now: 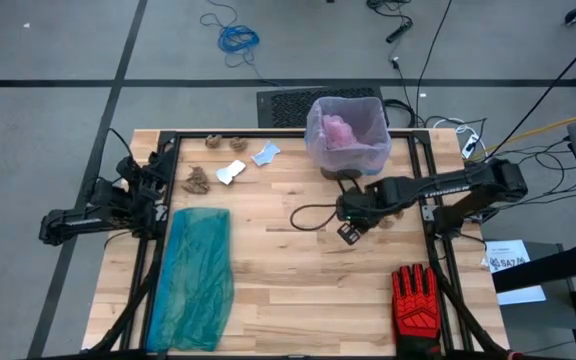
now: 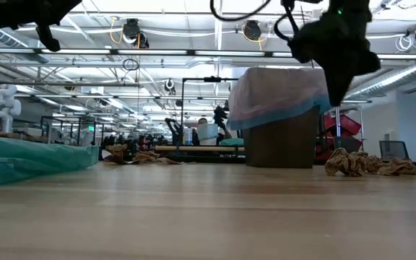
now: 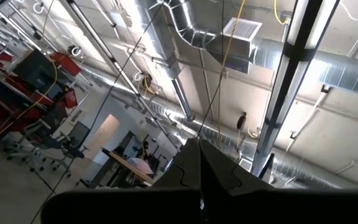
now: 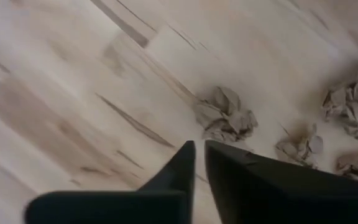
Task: Place trash/remove bag and relplace
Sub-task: Put the brown napkin into the trash bin
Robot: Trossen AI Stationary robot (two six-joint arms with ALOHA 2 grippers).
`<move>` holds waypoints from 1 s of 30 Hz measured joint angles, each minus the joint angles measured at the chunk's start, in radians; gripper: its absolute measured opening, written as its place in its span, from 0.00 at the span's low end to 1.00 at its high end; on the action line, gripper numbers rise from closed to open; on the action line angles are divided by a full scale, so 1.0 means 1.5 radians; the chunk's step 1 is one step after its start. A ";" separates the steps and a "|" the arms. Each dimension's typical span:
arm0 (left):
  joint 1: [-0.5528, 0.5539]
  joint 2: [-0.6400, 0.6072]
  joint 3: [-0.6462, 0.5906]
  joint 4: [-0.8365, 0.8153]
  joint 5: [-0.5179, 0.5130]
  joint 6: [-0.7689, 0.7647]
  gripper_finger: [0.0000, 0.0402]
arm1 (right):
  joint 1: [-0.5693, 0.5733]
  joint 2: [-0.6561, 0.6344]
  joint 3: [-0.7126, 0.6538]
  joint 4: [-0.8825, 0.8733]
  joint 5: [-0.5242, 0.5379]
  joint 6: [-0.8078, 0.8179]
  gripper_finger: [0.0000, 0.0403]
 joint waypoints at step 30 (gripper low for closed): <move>0.000 0.000 0.000 -0.011 -0.001 -0.015 0.00 | -0.020 -0.037 -0.117 0.293 -0.020 0.063 0.03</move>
